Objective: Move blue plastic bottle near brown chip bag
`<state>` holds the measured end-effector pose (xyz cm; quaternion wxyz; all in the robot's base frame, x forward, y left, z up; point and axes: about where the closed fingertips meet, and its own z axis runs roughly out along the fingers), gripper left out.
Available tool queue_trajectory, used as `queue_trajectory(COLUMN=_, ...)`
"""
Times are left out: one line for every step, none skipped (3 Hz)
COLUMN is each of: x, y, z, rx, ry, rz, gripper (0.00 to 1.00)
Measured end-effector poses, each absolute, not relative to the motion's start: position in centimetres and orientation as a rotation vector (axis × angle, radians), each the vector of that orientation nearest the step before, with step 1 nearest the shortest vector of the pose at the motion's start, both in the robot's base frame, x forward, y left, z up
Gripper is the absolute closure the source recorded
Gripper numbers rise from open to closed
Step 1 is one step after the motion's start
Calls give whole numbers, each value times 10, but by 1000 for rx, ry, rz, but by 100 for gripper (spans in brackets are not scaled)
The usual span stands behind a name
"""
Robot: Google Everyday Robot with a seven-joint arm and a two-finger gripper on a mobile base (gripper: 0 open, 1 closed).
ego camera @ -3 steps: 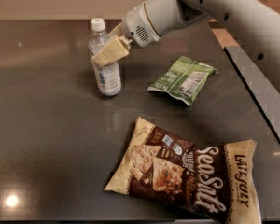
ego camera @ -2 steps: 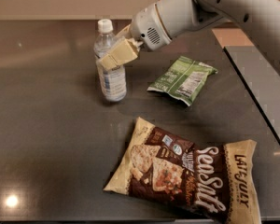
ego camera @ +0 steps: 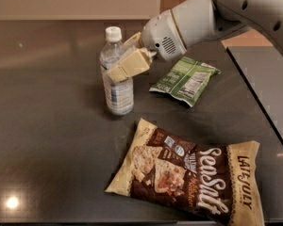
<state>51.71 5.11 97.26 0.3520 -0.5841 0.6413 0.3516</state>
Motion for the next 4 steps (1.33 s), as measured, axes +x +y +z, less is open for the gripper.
queue_trajectory(x=498, y=51, z=965, rx=-1541, ry=1651, rz=935, gripper=100)
queue_trajectory(x=488, y=54, z=956, rx=-1562, ry=1653, rz=956, gripper=100)
queue_trajectory(x=482, y=57, z=949, rx=-1575, ry=1652, rz=963, gripper=100)
queue_trajectory(x=479, y=57, z=943, rx=-1587, ry=1660, rz=956, gripper=84)
